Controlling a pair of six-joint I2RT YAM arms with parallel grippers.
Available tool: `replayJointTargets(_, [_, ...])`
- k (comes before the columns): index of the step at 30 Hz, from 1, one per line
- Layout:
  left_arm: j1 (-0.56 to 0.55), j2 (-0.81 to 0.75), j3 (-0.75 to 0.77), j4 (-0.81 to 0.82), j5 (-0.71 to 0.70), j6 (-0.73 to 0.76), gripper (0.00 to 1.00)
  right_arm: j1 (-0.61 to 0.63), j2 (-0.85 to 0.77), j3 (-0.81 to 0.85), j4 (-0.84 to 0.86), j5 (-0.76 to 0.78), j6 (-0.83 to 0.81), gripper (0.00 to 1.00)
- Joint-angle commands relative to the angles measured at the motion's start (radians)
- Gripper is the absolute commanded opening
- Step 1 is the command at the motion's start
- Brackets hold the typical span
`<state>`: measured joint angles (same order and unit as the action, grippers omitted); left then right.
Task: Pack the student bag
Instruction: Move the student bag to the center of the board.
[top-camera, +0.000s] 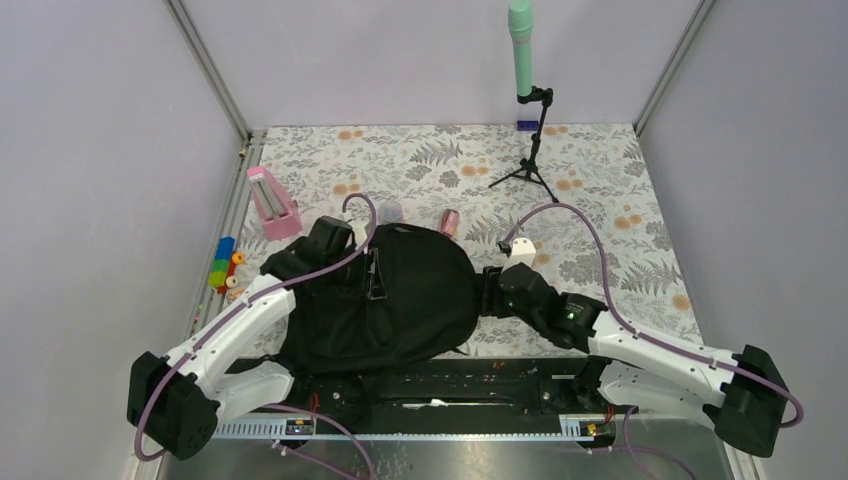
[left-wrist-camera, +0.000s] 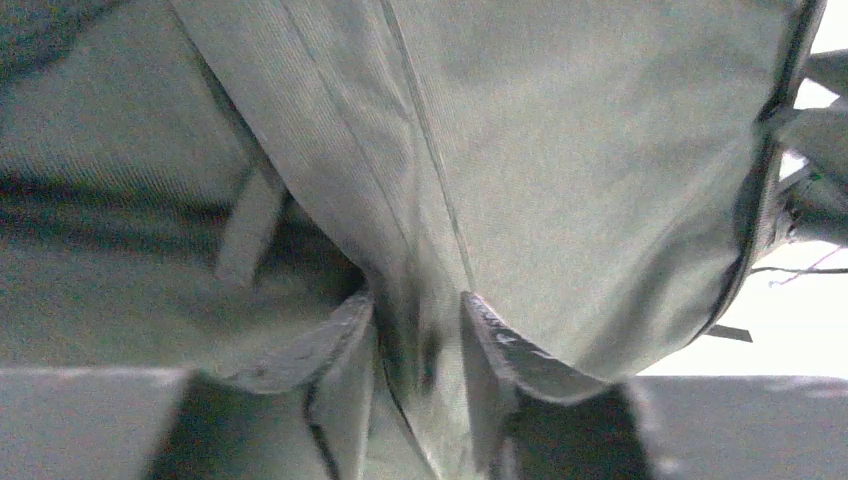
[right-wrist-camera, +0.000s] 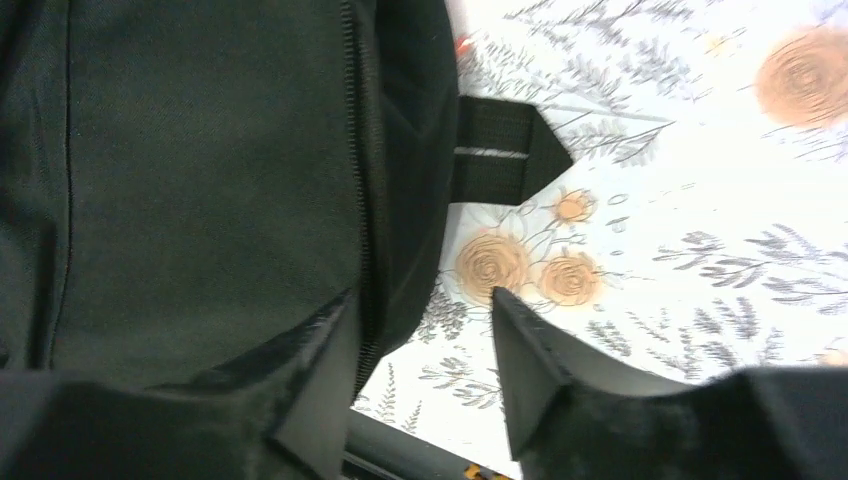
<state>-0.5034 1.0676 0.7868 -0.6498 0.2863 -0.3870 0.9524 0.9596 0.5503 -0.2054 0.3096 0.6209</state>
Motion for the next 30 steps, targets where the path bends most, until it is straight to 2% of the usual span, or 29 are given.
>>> replayJointTargets(1, [-0.023, -0.097, 0.061, -0.115, -0.008, -0.055, 0.42, -0.01, -0.074, 0.085, -0.06, 0.143, -0.082, 0.61])
replayJointTargets(6, [-0.021, -0.105, 0.195, -0.139, -0.105, -0.025, 0.74, -0.012, -0.049, 0.227, -0.069, 0.194, -0.213, 0.75])
replayJointTargets(8, [-0.019, -0.06, 0.241, -0.112, -0.143, 0.002, 0.81, -0.011, -0.006, 0.287, -0.069, 0.193, -0.248, 0.78])
replayJointTargets(13, [0.001, 0.161, 0.371, -0.068, -0.253, 0.111, 0.84, -0.04, 0.153, 0.423, -0.021, 0.112, -0.314, 0.8])
replayJointTargets(18, [0.04, 0.321, 0.453, -0.028, -0.345, 0.163, 0.84, -0.123, 0.346, 0.54, 0.023, -0.058, -0.332, 0.8])
replayJointTargets(21, [0.04, 0.39, 0.468, -0.038, -0.376, 0.189, 0.9, -0.167, 0.468, 0.597, 0.029, -0.146, -0.34, 0.8])
replayJointTargets(23, [0.04, 0.412, 0.451, -0.023, -0.361, 0.194, 0.88, -0.184, 0.523, 0.622, 0.03, -0.181, -0.35, 0.79])
replayJointTargets(26, [0.04, 0.433, 0.435, -0.017, -0.338, 0.19, 0.76, -0.197, 0.58, 0.634, 0.03, -0.207, -0.358, 0.76])
replayJointTargets(29, [0.04, 0.432, 0.419, -0.017, -0.314, 0.181, 0.55, -0.202, 0.612, 0.625, 0.028, -0.212, -0.364, 0.7])
replayJointTargets(30, [0.04, 0.428, 0.413, -0.017, -0.31, 0.177, 0.45, -0.202, 0.617, 0.622, 0.025, -0.219, -0.363, 0.62])
